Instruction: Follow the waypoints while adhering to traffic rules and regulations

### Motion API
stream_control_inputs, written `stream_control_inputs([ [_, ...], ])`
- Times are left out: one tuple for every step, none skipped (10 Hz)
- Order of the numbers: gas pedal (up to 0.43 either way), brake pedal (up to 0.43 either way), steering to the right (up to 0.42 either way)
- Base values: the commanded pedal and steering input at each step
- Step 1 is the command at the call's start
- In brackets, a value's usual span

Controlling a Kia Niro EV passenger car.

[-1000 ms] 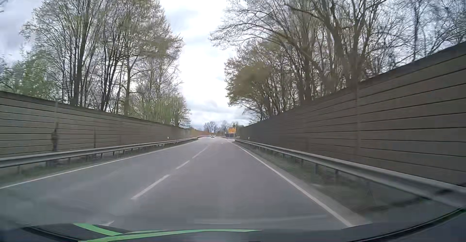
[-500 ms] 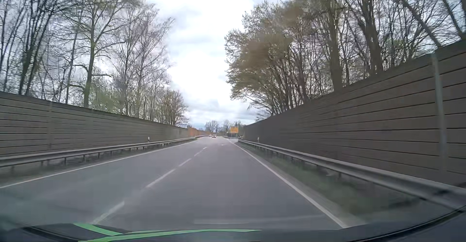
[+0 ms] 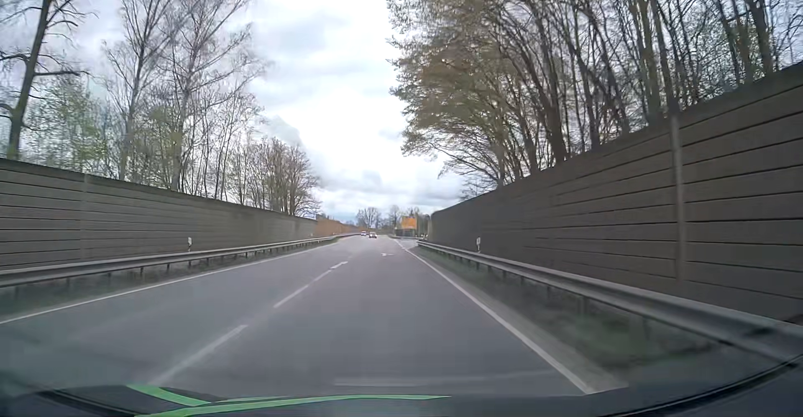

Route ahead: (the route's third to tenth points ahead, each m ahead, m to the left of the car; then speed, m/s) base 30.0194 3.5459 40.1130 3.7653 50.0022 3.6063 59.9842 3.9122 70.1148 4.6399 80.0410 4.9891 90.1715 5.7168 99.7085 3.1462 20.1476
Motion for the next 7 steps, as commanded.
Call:
stream_control_inputs([
  [0.000, 0.024, -0.006],
  [0.000, 0.049, -0.006],
  [0.000, 0.061, -0.006],
  [0.000, 0.073, -0.006],
  [0.000, 0.085, -0.006],
  [0.000, 0.085, -0.006],
  [0.000, 0.091, -0.005],
])
